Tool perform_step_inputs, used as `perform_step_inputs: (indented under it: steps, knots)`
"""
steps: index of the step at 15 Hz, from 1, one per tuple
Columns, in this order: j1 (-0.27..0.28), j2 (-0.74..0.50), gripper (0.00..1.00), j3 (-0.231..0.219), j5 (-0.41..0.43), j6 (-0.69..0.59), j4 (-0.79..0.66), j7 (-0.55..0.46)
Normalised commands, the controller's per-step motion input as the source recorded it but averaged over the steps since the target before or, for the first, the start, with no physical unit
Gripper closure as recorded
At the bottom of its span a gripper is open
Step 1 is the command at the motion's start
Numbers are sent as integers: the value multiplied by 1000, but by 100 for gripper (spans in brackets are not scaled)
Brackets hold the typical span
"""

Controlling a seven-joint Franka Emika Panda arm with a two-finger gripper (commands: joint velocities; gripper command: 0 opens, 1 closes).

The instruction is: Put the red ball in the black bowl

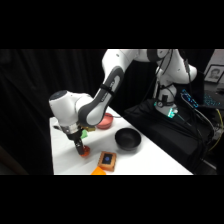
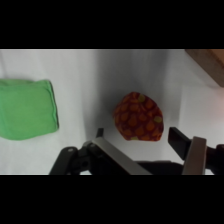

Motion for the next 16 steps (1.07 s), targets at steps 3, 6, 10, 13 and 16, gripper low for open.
perform_step_inputs:
  steps: [3, 6, 10, 13, 16]
  knots:
    - [-2, 143, 0, 26, 130, 36, 193, -21]
    - [1, 120, 0, 18, 120, 27, 173, -17]
    - [2, 94, 43, 14, 114, 22, 150, -17]
    - [10, 54, 67, 5, 100, 9, 120, -14]
    - [40, -11, 92, -14, 62, -55, 62, -10]
